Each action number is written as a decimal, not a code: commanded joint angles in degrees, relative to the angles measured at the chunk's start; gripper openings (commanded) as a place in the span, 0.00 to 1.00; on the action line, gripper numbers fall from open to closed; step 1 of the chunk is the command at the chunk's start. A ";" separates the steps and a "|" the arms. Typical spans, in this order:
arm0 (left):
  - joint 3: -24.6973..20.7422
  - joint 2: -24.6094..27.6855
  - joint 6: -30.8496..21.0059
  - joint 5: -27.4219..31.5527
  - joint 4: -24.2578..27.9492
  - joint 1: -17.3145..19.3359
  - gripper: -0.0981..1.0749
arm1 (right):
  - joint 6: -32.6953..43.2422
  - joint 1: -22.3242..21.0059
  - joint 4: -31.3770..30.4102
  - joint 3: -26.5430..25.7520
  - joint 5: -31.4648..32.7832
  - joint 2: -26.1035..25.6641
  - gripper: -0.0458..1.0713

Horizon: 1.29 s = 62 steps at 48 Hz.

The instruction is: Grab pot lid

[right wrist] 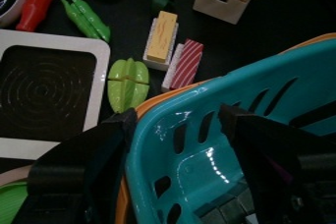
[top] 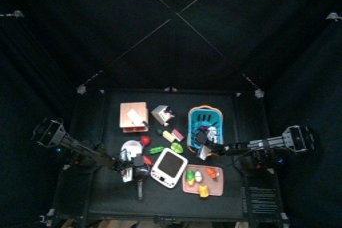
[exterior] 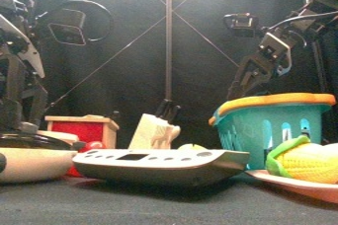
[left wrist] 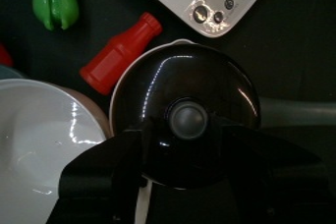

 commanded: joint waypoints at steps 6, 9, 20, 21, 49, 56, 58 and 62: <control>-1.58 0.09 0.00 -0.18 1.58 0.09 0.81 | -0.18 -0.44 0.09 -0.26 0.09 0.00 0.92; -1.76 0.09 0.00 -0.18 1.93 0.18 0.81 | -0.18 -0.44 0.09 -0.26 0.09 0.09 0.92; -1.76 0.79 0.00 -0.18 2.64 0.09 0.80 | -0.09 -0.44 0.09 -0.26 0.18 0.26 0.92; -1.76 0.88 0.00 -0.18 2.64 0.18 0.79 | -0.09 -0.44 0.09 -0.26 0.09 0.18 0.92; -3.60 0.18 0.00 0.26 2.64 0.09 0.66 | -0.18 -0.44 0.09 -0.26 0.09 0.53 0.92; -4.13 -1.32 0.00 0.62 2.64 0.18 0.66 | -0.18 -0.44 0.09 -0.18 0.09 0.62 0.92; -4.22 -1.76 0.00 0.79 2.64 0.18 0.66 | -0.18 -0.44 0.09 -0.26 0.09 0.62 0.92; -4.13 -2.11 -0.09 1.32 2.64 0.18 0.66 | -0.18 -0.44 0.09 -0.18 0.09 0.62 0.92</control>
